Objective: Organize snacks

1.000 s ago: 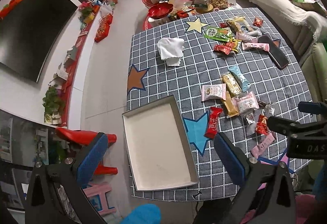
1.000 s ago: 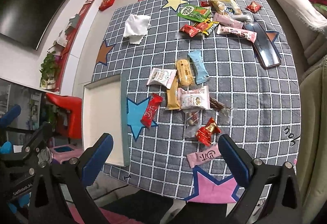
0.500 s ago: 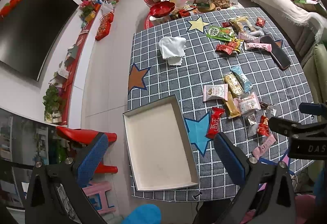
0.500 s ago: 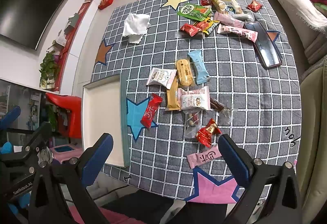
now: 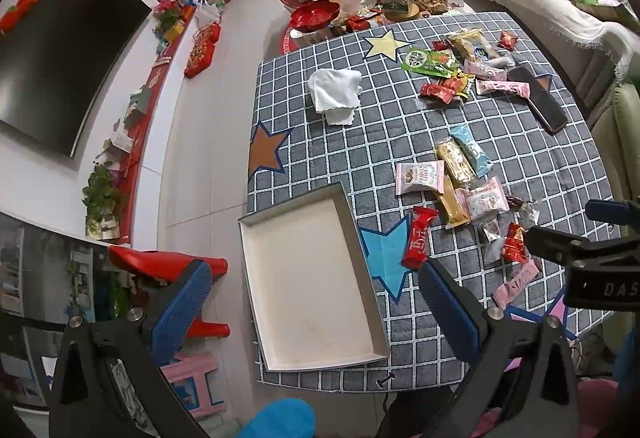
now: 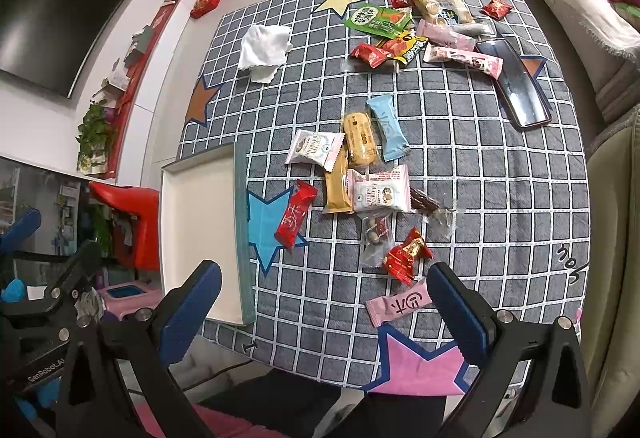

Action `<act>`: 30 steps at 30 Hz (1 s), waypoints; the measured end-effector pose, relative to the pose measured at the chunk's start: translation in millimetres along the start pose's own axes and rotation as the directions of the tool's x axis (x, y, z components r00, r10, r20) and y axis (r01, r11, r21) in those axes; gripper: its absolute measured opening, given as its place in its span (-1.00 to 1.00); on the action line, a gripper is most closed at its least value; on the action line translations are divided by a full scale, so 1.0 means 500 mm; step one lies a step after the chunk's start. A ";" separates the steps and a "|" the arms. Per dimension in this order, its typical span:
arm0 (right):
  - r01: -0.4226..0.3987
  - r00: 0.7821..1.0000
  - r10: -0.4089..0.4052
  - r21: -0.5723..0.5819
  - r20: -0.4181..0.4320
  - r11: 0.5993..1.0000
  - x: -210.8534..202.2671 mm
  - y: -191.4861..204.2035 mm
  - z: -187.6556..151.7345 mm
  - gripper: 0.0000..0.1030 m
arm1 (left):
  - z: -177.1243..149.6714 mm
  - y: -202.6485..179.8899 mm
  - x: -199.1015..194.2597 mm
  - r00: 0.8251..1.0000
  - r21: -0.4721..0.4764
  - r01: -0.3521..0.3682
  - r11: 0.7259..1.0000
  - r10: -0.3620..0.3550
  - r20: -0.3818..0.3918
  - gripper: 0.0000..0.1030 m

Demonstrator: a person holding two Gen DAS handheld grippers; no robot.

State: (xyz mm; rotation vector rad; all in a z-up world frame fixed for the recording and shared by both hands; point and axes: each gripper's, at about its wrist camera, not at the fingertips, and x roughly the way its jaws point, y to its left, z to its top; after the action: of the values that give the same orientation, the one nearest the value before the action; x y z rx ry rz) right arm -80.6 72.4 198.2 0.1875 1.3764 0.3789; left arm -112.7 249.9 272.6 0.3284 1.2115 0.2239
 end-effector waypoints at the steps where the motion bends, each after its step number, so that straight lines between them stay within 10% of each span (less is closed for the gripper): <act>1: 0.000 1.000 0.000 0.000 -0.001 1.000 0.000 0.000 0.000 1.00 | -0.002 0.000 0.002 1.000 0.001 0.002 1.000 -0.002 -0.001 1.00; 30: 0.018 0.993 0.000 0.152 -0.115 0.988 0.051 -0.072 -0.022 1.00 | -0.038 -0.069 0.107 0.987 0.081 0.120 0.989 -0.110 -0.121 1.00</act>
State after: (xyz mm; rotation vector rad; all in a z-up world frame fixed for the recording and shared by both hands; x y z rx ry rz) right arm -81.9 47.7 160.3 0.2898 1.5205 0.2800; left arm -112.6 238.5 207.0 0.3241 1.3537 0.0902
